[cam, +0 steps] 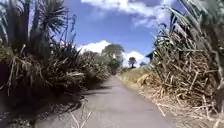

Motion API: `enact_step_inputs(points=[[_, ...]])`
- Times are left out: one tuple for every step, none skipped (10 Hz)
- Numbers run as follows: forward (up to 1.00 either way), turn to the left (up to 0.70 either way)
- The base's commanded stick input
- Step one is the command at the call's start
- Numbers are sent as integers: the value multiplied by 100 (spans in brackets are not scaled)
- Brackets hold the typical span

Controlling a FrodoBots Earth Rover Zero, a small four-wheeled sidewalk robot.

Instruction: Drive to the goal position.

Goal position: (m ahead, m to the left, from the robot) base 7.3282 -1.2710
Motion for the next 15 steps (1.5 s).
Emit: enact_step_inputs(points=[[70,0],[70,0],[70,0],[70,0],[70,0],[70,0],[70,0],[70,0],[70,0],[70,0],[70,0],[70,0],[70,0],[70,0],[70,0]])
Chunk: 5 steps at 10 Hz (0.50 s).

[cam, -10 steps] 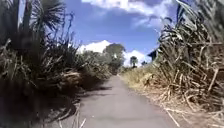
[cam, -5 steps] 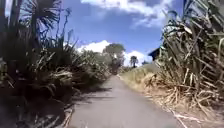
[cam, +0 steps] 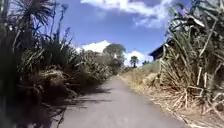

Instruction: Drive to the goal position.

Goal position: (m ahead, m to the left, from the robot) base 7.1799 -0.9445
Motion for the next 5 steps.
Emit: enact_step_inputs(points=[[70,0],[70,0],[70,0],[70,0],[70,0]])
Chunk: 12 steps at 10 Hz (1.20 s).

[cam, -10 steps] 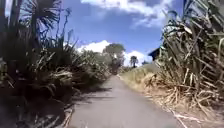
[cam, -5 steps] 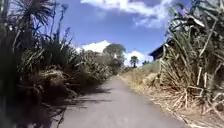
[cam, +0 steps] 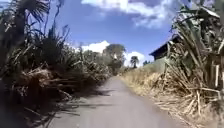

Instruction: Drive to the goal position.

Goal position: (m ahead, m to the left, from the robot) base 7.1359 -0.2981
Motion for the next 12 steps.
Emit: enact_step_inputs(points=[[70,0],[70,4],[70,9],[70,0],[70,0],[70,0],[70,0],[70,0],[70,0],[70,0],[70,0],[70,0]])
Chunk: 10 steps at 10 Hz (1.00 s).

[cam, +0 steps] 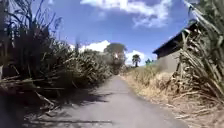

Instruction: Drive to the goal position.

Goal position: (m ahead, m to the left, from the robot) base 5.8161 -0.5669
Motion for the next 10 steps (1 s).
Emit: enact_step_inputs(points=[[70,0],[70,0],[70,0],[70,0],[70,0],[70,0],[70,0],[70,0],[70,0],[70,0]])
